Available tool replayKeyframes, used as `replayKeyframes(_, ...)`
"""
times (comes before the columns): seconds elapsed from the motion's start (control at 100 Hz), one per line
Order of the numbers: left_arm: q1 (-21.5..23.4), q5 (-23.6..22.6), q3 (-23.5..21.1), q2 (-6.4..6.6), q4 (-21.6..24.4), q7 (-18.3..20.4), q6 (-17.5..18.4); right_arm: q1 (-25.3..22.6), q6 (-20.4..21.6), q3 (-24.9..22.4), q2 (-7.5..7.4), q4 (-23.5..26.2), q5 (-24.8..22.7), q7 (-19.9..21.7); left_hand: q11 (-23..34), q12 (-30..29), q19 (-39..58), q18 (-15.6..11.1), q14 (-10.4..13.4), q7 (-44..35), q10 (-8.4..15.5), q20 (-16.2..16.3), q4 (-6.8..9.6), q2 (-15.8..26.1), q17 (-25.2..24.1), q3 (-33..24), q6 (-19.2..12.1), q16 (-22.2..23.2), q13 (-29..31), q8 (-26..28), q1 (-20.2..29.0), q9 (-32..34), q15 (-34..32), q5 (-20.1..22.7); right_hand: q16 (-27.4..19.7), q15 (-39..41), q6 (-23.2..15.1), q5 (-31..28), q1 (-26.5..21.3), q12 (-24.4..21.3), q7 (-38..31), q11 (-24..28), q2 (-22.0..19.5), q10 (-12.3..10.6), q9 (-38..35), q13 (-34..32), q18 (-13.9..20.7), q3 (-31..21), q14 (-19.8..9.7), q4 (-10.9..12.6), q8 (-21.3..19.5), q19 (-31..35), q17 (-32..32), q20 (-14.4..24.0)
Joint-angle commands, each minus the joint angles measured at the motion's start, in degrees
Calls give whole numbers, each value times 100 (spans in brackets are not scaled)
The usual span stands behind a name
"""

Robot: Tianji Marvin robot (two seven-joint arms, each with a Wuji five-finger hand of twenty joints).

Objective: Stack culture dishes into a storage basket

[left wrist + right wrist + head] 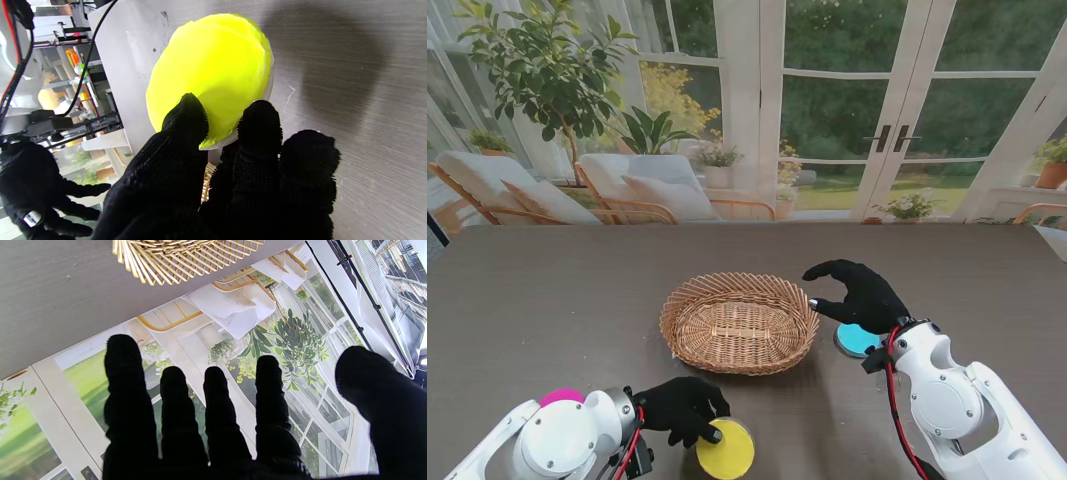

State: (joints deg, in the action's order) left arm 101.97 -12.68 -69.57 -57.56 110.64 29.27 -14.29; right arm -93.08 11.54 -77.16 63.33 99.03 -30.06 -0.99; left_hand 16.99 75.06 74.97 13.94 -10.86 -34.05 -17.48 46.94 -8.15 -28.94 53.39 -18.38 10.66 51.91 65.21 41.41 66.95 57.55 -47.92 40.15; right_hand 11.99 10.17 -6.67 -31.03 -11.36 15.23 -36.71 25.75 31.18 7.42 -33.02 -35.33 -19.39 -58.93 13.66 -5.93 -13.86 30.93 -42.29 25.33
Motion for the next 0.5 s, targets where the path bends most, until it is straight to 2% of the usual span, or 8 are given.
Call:
replayKeyframes(0.0,-60,-66,97,-64,-121,35,-55,-51,29,2,17,44,-2,74,68,148,107,-145,683,-647,-73,68,324,315,14,-818,6,84,93,145,692,14,-152,571,35,4,13,-80,17,21,10,39,-127,72,-75,-91,-8,-340,-21,19,47,-160,2399,190)
replayKeyframes(0.49,-337,-500,442,-138,-534,-374,-218,-42,0,18,16,45,11,95,83,137,210,-141,637,-634,-71,14,330,311,26,-842,49,34,77,111,668,-25,-264,550,37,6,67,-70,21,23,-1,41,-141,69,-72,-100,-7,-339,-16,21,43,-156,2394,190)
